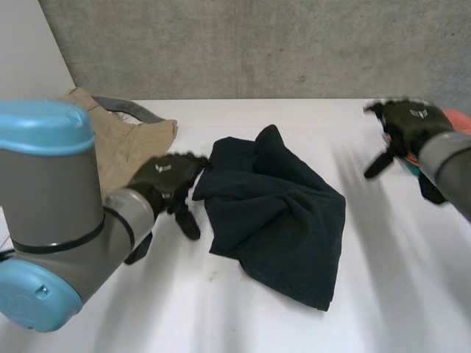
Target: Fold the laundry.
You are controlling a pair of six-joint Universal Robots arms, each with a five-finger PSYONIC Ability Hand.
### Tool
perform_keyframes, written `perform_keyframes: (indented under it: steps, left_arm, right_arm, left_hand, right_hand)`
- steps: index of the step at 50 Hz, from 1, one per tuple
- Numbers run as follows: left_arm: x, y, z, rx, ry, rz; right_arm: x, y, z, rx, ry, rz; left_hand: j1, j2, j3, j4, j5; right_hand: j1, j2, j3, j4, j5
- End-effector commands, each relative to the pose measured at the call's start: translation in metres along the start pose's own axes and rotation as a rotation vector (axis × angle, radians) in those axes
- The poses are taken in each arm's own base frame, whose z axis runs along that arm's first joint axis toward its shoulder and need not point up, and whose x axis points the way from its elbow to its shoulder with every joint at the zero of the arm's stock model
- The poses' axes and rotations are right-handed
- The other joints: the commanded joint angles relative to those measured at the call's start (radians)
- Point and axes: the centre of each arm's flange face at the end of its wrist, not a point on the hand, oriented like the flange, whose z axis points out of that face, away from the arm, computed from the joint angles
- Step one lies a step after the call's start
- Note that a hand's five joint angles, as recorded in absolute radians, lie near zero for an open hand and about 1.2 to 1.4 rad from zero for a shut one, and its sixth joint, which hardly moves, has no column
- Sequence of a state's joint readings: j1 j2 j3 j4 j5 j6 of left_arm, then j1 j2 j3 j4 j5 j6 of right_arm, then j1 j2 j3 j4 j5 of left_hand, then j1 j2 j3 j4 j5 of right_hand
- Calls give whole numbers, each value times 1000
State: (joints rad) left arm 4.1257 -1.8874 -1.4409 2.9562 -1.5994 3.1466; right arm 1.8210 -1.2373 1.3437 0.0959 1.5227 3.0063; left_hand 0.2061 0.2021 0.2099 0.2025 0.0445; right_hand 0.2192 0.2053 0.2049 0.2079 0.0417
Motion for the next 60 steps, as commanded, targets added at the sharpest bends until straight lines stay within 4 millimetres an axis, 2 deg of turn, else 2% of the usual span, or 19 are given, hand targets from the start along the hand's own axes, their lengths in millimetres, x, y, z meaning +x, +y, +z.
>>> perform_keyframes:
  steps: [1,8,11,12,13,16,21,30,35,39,40,41,43,45,50,51,54,55,60]
  left_arm:
    - [7,57,6,-157,89,104]
    - [38,76,3,-151,212,198]
    - [48,79,7,-125,222,228]
    - [49,78,10,-113,216,233]
    - [52,77,17,-88,200,244]
    - [54,79,29,-65,172,258]
    - [58,80,54,-47,129,321]
    - [73,77,71,-34,113,374]
    - [75,75,76,-27,101,371]
    - [77,71,74,-17,91,373]
    - [77,68,74,-12,83,372]
    - [72,62,73,1,56,363]
    - [68,53,71,16,28,354]
    - [61,39,64,40,-17,340]
    - [47,4,41,109,-70,312]
    - [43,-9,30,140,-78,301]
    - [36,-30,14,200,-95,285]
    - [31,-43,4,238,-104,277]
    - [24,-70,-19,321,-107,285]
  right_arm:
    - [9,40,-49,-448,-79,194]
    - [-6,80,-72,-585,-238,235]
    - [-13,94,-81,-605,-276,204]
    - [-15,96,-82,-602,-283,194]
    - [-19,101,-86,-603,-295,183]
    - [-28,108,-89,-591,-315,170]
    - [-45,117,-92,-528,-341,152]
    - [-63,117,-82,-388,-321,151]
    - [-72,121,-79,-355,-284,133]
    - [-81,129,-80,-354,-261,123]
    - [-83,131,-80,-352,-258,119]
    - [-86,133,-81,-347,-249,117]
    - [-86,132,-79,-329,-233,112]
    - [-81,124,-72,-269,-182,118]
    - [-58,83,-56,-108,-89,129]
    - [-50,68,-53,-63,-77,124]
    - [-42,46,-49,-1,-80,101]
    - [-39,31,-48,40,-89,78]
    - [-39,-15,-48,159,-157,-100]
  left_hand:
    - [213,217,209,216,200]
    - [190,194,186,193,177]
    - [78,82,74,82,65]
    - [52,56,48,55,39]
    - [8,12,4,11,-5]
    - [-28,-24,-32,-24,-41]
    - [-28,-24,-32,-24,-41]
    - [19,23,15,23,6]
    - [306,310,302,310,293]
    - [858,861,854,861,845]
    - [987,991,983,990,974]
    - [1188,1192,1184,1192,1175]
    - [1190,1194,1186,1194,1177]
    - [1190,1194,1186,1194,1177]
    - [1190,1194,1186,1194,1177]
    - [1190,1194,1186,1194,1177]
    - [1190,1194,1186,1194,1177]
    - [1190,1194,1186,1194,1177]
    - [1190,1194,1186,1194,1177]
  right_hand:
    - [202,216,216,213,205]
    - [413,427,428,425,416]
    - [343,357,358,355,346]
    - [273,287,287,284,276]
    - [92,106,107,104,95]
    - [-45,-31,-30,-33,-42]
    - [-45,-31,-30,-33,-42]
    - [-45,-31,-30,-33,-42]
    - [-45,-31,-30,-33,-42]
    - [-33,-19,-19,-22,-30]
    - [31,45,45,42,34]
    - [270,284,284,281,273]
    - [675,689,690,687,678]
    - [1174,1188,1189,1186,1177]
    - [1177,1191,1191,1188,1180]
    - [1177,1191,1191,1188,1180]
    - [1177,1191,1191,1188,1180]
    - [1177,1191,1191,1188,1180]
    - [1177,1191,1191,1188,1180]
